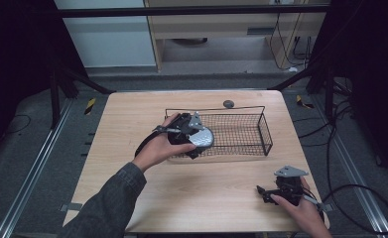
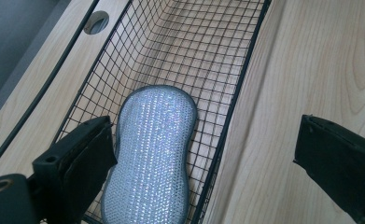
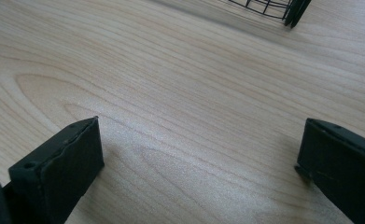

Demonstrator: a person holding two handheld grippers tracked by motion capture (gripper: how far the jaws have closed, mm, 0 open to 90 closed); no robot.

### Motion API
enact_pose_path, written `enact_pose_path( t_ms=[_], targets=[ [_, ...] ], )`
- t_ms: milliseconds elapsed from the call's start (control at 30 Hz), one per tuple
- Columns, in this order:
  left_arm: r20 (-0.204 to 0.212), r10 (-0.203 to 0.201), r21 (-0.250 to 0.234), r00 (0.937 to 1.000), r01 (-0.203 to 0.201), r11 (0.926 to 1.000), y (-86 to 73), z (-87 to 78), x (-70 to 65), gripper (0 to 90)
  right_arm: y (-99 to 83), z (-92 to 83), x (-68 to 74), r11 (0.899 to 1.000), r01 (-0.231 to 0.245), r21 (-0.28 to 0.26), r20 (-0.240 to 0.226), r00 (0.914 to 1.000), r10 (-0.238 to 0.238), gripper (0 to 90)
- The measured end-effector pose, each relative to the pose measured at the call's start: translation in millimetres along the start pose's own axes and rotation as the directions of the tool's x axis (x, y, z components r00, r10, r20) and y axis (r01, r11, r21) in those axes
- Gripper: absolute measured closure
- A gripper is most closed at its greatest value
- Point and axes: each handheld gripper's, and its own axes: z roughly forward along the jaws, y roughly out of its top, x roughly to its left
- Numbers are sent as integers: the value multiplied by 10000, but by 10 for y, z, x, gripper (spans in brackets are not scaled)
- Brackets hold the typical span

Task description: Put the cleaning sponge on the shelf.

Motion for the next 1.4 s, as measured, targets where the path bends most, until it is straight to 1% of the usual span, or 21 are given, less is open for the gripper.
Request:
enact_pose_path(
  t_ms=[133, 233, 267, 300, 400, 533, 600, 667, 733, 800, 900, 1033, 1133, 1267, 1333, 1367, 1400],
  targets=[
    [-147, -136, -111, 9998, 134, 9998, -60, -68, -39, 38, -1, -1, 1, 10000, 0, -2, -2, 10000, 0, 3],
    [-325, -388, -304, 9987, 378, 9988, -120, -134, -66, 38, -3, -2, 3, 10000, -5, -5, 1, 10000, 5, 3],
    [-386, -514, -455, 9979, 496, 9977, -154, -172, -77, 36, -3, -2, 2, 10000, -5, -7, 1, 10000, 5, 4],
    [-382, -544, -470, 9978, 526, 9975, -175, -196, -81, 35, -3, -2, 3, 10000, -6, -9, 1, 10000, 6, 4],
    [-674, -818, -631, 9944, 776, 9950, -274, -289, -96, 35, -3, -2, 3, 10000, -5, -9, 1, 10000, 5, 3],
    [-791, -1115, -665, 9906, 1064, 9921, -439, -396, -119, 33, -3, -2, 2, 10000, -3, -4, 0, 10000, 3, 3],
    [-763, -1194, -650, 9899, 1146, 9913, -514, -435, -129, 33, -3, -2, 3, 10000, -5, -4, 1, 10000, 5, 3],
    [-872, -1235, -642, 9885, 1181, 9909, -574, -466, -135, 34, -3, -2, 3, 10000, -6, -5, 0, 10000, 6, 4],
    [-841, -1345, -637, 9873, 1294, 9895, -643, -497, -138, 33, -3, -2, 3, 10000, -6, -10, -1, 10000, 6, 3],
    [-899, -1377, -603, 9864, 1326, 9893, -692, -517, -142, 32, -3, -2, 3, 10000, -9, -4, -1, 10000, 9, 3],
    [-919, -1522, -642, 9841, 1466, 9871, -768, -543, -143, 32, -3, -2, 3, 10000, -5, -5, 1, 10000, 5, 4],
    [-952, -1759, -758, 9798, 1690, 9827, -875, -562, -144, 31, -4, -3, 2, 10000, 1, -9, -6, 10000, -1, 4],
    [-963, -2021, -788, 9746, 1950, 9776, -971, -571, -146, 31, -3, -3, 2, 10000, -2, -8, -6, 10000, 2, 3],
    [-985, -2221, -579, 9700, 2172, 9744, -1128, -564, -143, 30, -4, -3, 3, 10000, -1, -9, -5, 10000, 1, 4],
    [-1002, -2412, -619, 9653, 2359, 9698, -1196, -561, -138, 30, -4, -4, 4, 10000, -22, -5, -4, 10000, 22, 4],
    [-950, -2548, -625, 9623, 2497, 9663, -1245, -558, -131, 30, -4, -3, 3, 10000, -3, -10, -2, 10000, 3, 3],
    [-888, -2607, -606, 9613, 2560, 9648, -1274, -559, -126, 30, -4, -3, 3, 10000, -2, -10, -3, 10000, 2, 3]
  ],
)
